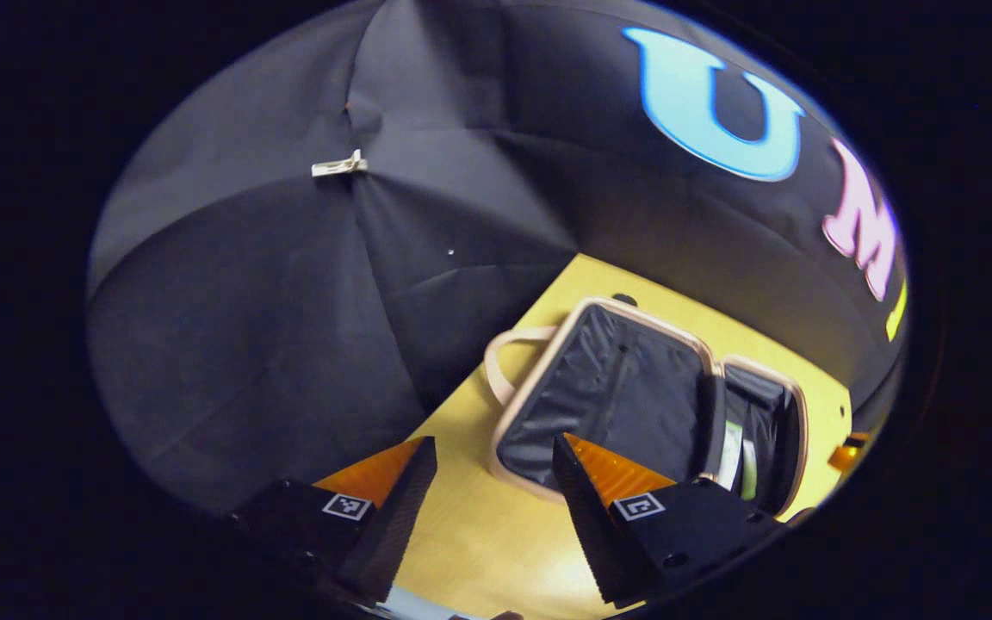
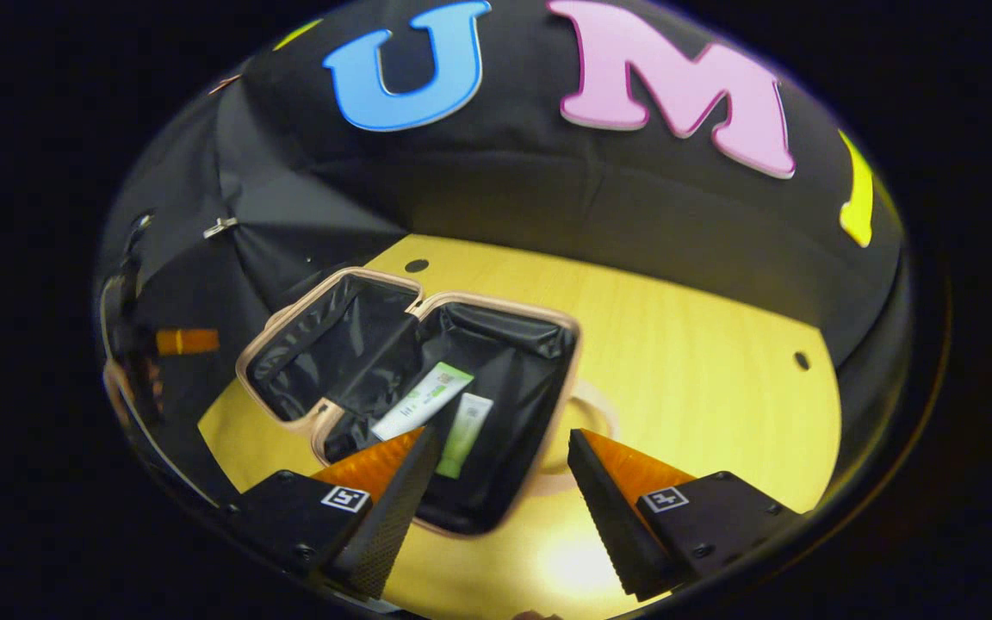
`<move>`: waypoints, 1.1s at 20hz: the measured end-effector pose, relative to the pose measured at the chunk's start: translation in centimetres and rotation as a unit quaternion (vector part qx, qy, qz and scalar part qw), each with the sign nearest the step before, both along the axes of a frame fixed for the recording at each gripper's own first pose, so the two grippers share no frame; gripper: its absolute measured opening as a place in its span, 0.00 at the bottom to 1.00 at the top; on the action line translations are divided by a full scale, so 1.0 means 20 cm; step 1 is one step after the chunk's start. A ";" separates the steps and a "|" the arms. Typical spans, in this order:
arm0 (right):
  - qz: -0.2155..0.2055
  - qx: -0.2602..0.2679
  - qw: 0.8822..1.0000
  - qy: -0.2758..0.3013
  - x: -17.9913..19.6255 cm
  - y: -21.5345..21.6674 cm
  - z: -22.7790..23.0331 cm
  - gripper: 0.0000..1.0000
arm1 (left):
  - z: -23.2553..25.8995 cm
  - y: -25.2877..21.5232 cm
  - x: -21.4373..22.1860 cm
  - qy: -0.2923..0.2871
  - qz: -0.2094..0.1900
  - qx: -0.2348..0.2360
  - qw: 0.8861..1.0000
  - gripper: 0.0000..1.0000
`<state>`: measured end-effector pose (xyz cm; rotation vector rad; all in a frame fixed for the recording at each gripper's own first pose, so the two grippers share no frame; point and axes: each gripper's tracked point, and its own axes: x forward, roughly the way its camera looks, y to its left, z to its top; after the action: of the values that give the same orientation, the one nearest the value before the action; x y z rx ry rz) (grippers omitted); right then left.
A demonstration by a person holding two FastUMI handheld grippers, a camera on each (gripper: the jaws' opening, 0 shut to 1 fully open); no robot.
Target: First open the suitcase, pack the skin care products into it, and then close the suitcase.
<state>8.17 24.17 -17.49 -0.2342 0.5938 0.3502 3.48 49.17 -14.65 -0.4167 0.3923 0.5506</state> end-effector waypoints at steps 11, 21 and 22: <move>-0.127 -0.009 0.991 -0.030 -0.39 -0.64 0.22 0.97 | -0.25 0.41 0.56 0.013 0.020 -0.174 0.984 0.77; -0.140 -0.018 0.990 -0.017 -0.47 -0.69 0.17 0.99 | -0.39 0.33 0.68 0.036 -0.030 -0.218 0.975 0.20; -0.138 -0.022 0.990 -0.014 -0.48 -0.68 0.15 0.98 | -0.36 0.33 0.67 0.026 -0.035 -0.217 0.975 0.19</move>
<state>-1.53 10.49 -14.40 -0.1960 0.5976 0.0667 16.96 55.70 -21.94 -0.8073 0.5786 0.4061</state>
